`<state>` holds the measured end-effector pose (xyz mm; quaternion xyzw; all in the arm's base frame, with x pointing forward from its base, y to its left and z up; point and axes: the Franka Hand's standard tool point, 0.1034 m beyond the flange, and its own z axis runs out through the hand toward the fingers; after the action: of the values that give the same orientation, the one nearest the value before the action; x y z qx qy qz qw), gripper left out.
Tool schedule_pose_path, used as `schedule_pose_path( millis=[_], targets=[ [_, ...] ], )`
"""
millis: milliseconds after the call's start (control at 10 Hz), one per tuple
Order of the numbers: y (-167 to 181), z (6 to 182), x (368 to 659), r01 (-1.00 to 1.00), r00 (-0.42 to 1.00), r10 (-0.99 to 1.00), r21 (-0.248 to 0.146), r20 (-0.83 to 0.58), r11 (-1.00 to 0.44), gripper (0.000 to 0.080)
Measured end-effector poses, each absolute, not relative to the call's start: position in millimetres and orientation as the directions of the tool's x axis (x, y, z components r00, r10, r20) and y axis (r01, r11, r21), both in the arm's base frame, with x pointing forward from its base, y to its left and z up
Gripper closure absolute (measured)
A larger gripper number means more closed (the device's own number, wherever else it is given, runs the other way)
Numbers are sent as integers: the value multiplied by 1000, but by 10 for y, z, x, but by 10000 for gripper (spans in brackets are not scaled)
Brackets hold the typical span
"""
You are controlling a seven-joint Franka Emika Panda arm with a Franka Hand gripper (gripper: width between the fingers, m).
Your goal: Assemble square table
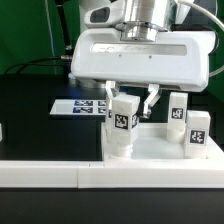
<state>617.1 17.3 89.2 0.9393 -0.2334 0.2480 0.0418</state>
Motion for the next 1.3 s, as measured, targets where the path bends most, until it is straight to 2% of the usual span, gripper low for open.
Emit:
schedule_pose_path(
  millis=[500,1100,1300],
  targets=[
    [149,886,6130,-447,764,-401,-33,506,-894,509],
    [20,837,6089,-426,783,-369,0,500,-905,509],
    [17,762,6067,-423,790,-363,12,495,-906,509]
  ],
)
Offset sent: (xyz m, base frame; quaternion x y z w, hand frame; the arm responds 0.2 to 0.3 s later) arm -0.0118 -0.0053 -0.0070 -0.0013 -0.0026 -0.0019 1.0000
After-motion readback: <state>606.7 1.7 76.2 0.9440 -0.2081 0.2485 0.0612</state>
